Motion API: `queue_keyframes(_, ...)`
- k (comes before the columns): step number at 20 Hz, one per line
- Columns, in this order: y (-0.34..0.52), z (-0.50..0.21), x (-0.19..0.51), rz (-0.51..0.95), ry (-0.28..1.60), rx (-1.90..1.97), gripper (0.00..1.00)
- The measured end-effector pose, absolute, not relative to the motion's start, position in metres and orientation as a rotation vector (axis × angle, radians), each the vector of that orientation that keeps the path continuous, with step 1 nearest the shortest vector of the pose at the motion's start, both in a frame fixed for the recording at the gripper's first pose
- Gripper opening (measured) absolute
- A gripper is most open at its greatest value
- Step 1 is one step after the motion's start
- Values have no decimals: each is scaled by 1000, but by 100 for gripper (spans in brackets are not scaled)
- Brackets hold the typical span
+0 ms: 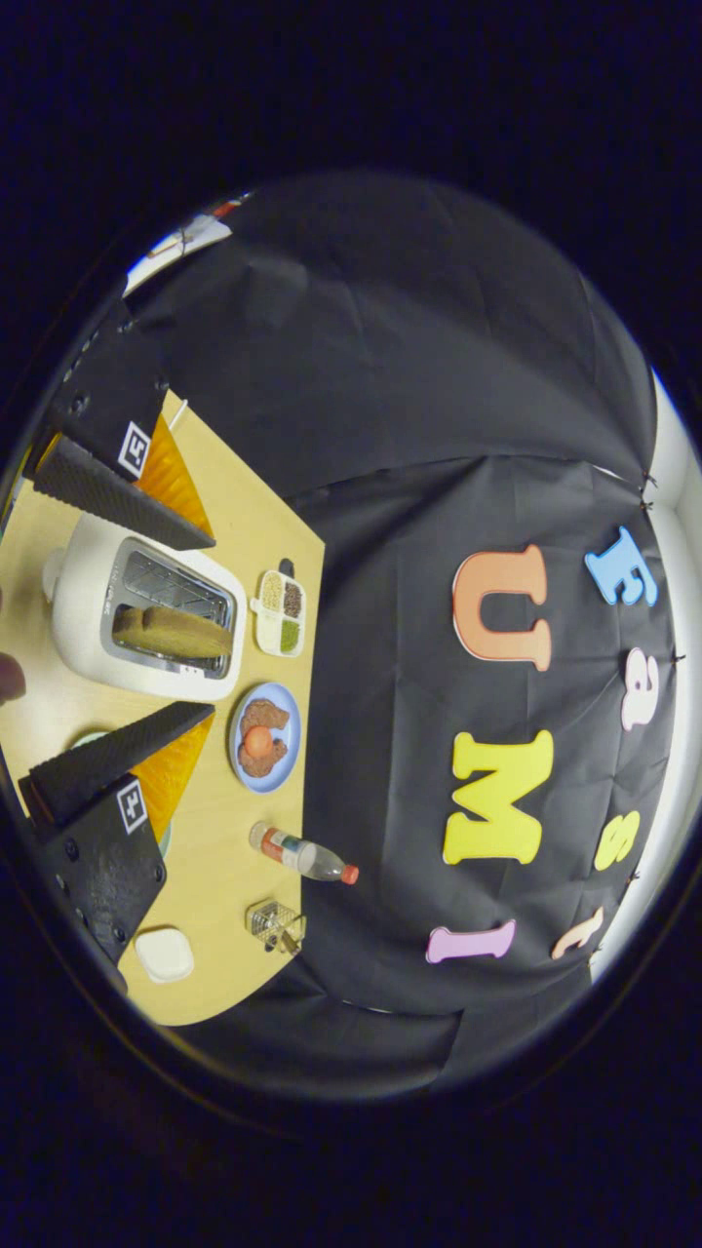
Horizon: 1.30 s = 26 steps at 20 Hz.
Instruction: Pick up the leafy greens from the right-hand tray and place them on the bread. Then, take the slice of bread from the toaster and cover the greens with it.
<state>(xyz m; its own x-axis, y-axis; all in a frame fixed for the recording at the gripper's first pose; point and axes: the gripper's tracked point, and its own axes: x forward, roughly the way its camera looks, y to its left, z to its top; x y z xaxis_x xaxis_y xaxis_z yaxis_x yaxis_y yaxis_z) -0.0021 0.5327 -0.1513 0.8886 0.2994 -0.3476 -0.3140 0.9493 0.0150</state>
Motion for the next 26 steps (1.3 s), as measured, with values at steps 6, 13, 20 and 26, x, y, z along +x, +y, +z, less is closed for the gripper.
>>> queue_keyframes(6, 540, -194, 30, 225, 438, -24, 83)
queue_keyframes(13, 540, -197, 46, 177, 441, -50, 32)
queue_keyframes(20, 540, -181, 43, 191, 471, -9, 12)
queue_keyframes(26, 538, -127, 27, 304, 409, 37, 12)
